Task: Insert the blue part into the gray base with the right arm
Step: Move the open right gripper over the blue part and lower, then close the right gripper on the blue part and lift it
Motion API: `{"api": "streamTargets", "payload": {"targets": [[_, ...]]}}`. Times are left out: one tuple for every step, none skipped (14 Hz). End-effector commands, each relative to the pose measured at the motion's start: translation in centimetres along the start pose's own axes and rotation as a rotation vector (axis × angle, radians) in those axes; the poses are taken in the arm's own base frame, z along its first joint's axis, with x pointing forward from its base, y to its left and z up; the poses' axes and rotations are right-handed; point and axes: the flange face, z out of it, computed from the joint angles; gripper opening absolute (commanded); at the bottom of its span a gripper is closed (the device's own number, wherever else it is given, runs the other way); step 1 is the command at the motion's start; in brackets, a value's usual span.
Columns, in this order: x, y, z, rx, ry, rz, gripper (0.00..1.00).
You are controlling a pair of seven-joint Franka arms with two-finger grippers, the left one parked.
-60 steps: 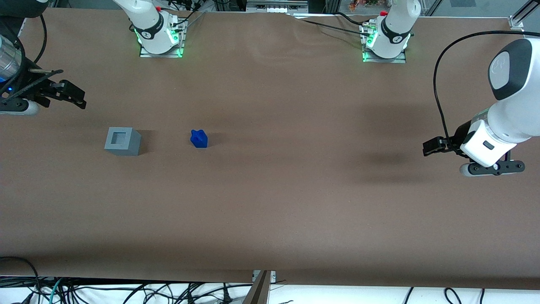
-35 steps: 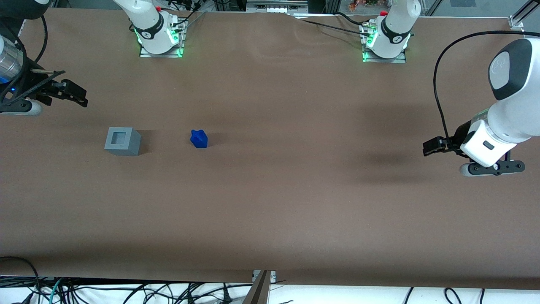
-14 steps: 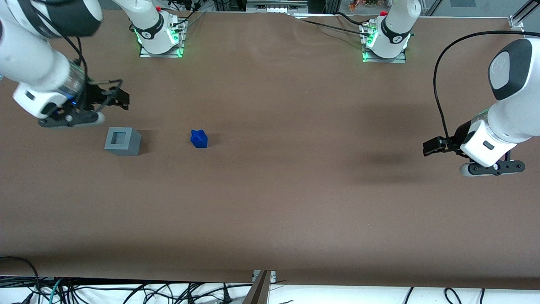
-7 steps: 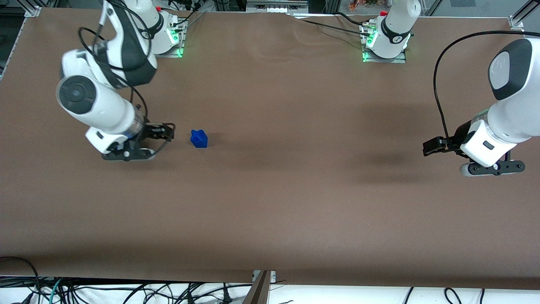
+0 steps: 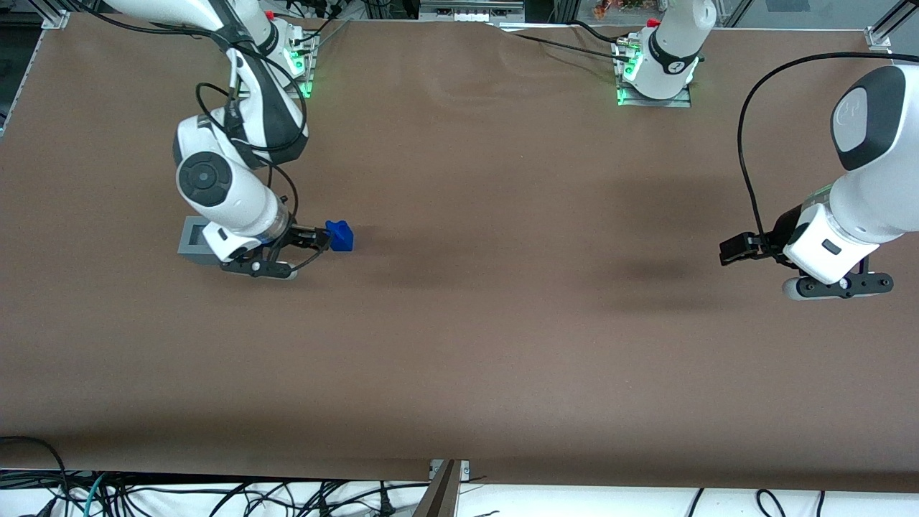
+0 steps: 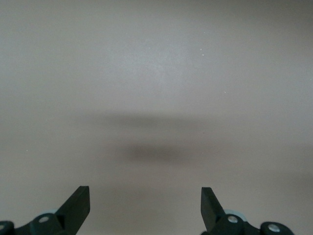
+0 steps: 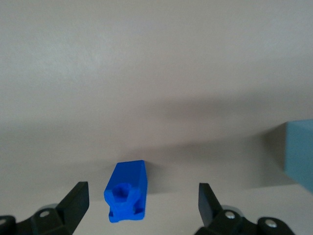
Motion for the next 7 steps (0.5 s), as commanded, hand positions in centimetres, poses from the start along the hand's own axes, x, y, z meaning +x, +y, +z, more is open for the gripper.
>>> {"api": "streamTargets", "payload": {"targets": [[-2.7,-0.9,1.6,0.007,0.035,0.047,0.99],[-3.3,-1.2,2.2,0.006,0.033,0.042,0.99],[-3.7,-1.5,2.5,0.004,0.033,0.042,0.99],[-4.2,-2.0,2.6,0.000,0.032,0.031,0.99],[-4.4,-1.9,2.9,-0.014,0.038,0.016,0.99],[-4.7,-1.9,3.5,-0.026,0.048,-0.004,0.99],[-5.3,-2.0,4.3,-0.017,0.064,-0.017,0.99]]}}
